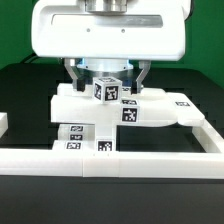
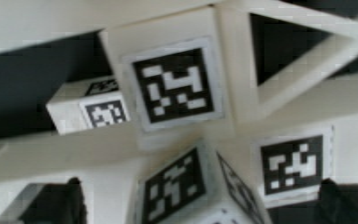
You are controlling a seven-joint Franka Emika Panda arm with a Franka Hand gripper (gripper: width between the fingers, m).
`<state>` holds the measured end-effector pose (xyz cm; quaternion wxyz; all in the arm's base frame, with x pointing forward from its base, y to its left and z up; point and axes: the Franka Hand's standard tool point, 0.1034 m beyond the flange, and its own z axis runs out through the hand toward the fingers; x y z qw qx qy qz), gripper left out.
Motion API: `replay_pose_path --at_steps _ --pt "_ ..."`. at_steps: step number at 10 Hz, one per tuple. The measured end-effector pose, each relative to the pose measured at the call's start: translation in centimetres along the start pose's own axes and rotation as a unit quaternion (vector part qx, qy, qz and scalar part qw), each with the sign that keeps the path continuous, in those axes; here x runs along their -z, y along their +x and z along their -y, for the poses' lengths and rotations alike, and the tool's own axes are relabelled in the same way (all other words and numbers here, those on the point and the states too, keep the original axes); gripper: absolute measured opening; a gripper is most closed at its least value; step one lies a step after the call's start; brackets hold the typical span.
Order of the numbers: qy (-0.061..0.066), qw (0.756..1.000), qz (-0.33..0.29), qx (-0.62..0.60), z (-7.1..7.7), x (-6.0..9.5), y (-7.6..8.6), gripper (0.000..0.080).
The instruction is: Assemble chair
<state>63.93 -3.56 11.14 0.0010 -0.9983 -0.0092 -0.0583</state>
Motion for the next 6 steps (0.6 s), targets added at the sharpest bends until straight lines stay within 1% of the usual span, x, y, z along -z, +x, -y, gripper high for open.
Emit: replay_pose_path --at_steps 2,3,4,5,6 --pt "-0.008 0.994 0.005 0.110 -0.14 0.04 -0.03 0.0648" --pt "-0.008 0.993 0.005 0.115 -0.20 0.00 -0.05 0.0631" --pt "-0.008 0.994 0.006 0.112 -0.20 -0.03 -0.06 0.0631" --pt "-0.008 0.994 0.006 0.106 -0.20 -0.04 -0.07 0.0435" --pt "-0.009 0.995 0.006 0.100 -0.21 -0.05 -0.07 0.0279"
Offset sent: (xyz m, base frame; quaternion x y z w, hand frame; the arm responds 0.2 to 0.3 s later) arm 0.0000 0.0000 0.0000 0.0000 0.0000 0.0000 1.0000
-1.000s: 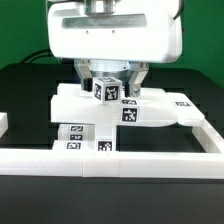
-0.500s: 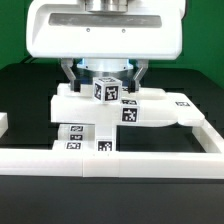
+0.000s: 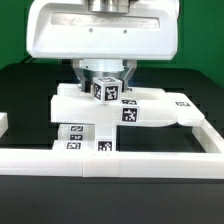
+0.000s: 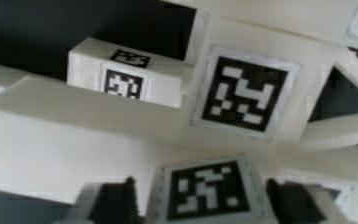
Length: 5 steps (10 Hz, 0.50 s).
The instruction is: Assemble chair
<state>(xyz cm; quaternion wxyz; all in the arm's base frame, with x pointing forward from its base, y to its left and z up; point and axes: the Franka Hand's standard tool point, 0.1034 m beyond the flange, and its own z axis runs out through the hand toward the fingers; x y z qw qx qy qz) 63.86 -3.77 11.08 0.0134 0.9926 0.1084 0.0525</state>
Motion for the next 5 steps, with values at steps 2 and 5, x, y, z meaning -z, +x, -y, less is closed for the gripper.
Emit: replay_pose_path --at_steps 2,5 --pt "0.000 1.000 0.000 -0.003 0.00 -0.01 -0.01 0.0281" --pt "0.010 0.977 -0.008 -0.212 0.11 -0.04 0.04 0.0281"
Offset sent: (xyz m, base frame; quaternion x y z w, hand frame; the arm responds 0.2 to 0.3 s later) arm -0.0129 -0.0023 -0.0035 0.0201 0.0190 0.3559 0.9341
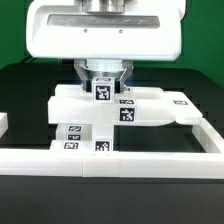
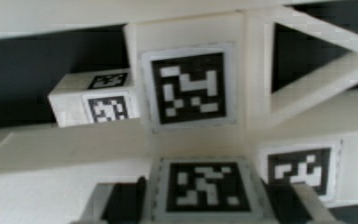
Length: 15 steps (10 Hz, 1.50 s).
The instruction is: Assemble chair
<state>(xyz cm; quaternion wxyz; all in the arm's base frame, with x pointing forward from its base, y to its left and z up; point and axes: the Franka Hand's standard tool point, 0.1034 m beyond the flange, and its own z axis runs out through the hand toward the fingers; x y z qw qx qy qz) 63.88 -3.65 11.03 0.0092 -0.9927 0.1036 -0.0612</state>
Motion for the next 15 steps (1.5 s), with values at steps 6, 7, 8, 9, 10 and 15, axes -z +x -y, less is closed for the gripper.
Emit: replay_pose_path --at_steps 6,7,8,9,10,15 --pt "0.018 0.940 0.000 -0.342 0.36 -0.19 0.04 0.0281" --pt "0.017 0.919 0.004 -0.394 0.54 -0.19 0.10 0.0281" --pt "0.017 0.919 0.004 -0.395 0.54 -0.19 0.10 0.0281" --pt "0.017 0.922 0.003 -0.387 0.55 -0.21 0.09 0.0381" --pt "0.016 0.931 0.003 -0.366 0.54 -0.21 0.09 0.0381" --pt "0.011 0.989 0.000 -0.145 0.45 -0.19 0.05 0.0647"
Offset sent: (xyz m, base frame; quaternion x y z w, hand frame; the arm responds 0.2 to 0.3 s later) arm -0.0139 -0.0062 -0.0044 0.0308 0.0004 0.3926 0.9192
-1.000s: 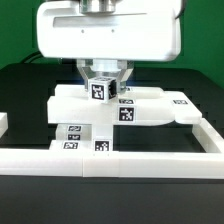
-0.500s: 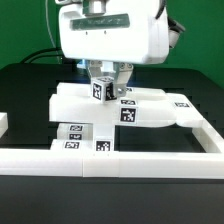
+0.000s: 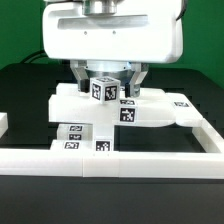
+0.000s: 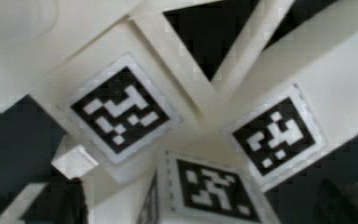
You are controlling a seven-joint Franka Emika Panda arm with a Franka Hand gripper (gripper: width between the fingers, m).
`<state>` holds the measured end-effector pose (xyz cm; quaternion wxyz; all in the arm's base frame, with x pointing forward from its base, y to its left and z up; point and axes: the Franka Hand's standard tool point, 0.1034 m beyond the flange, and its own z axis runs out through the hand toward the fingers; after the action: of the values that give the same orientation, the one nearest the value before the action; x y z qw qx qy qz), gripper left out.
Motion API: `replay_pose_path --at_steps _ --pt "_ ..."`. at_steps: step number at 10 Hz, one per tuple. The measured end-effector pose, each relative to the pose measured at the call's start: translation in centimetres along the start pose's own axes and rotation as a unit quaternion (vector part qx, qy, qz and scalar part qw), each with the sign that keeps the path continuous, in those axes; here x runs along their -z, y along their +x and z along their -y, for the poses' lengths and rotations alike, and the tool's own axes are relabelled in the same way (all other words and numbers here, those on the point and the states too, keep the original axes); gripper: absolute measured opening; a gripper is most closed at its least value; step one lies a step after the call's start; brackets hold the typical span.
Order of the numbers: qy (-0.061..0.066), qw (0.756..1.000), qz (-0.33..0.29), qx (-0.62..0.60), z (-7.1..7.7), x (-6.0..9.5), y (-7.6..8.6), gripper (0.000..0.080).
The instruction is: Assemble chair
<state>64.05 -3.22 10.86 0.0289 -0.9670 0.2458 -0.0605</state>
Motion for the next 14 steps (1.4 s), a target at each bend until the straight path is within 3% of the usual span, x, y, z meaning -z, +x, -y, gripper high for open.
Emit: replay_pose_path --at_steps 2,5,7,8,9,10,11,13,14 --pt "-0.004 0.987 0.006 0.162 -0.68 0.20 0.10 0.0649" --pt "-0.011 0.933 0.026 0.359 -0.97 0.29 -0.04 0.0649" --pt "-0.017 0.916 0.027 0.400 -0.76 0.29 -0.02 0.0649" --pt "-0.017 0.916 0.026 0.399 -0.88 0.31 0.03 0.0557" --pt "-0.017 0.920 0.026 0.391 -0.89 0.30 0.03 0.0374" --pt "-0.018 0.923 0.026 0.382 -0.90 0.29 0.03 0.0374" --pt "-0.017 0.928 0.026 0.371 -0.90 0.26 0.01 0.0284" --pt "-0.018 0.974 0.020 0.226 -0.60 0.27 -0.09 0.0284" --pt "-0.019 0.983 0.017 0.179 -0.60 0.28 -0.20 0.0284"
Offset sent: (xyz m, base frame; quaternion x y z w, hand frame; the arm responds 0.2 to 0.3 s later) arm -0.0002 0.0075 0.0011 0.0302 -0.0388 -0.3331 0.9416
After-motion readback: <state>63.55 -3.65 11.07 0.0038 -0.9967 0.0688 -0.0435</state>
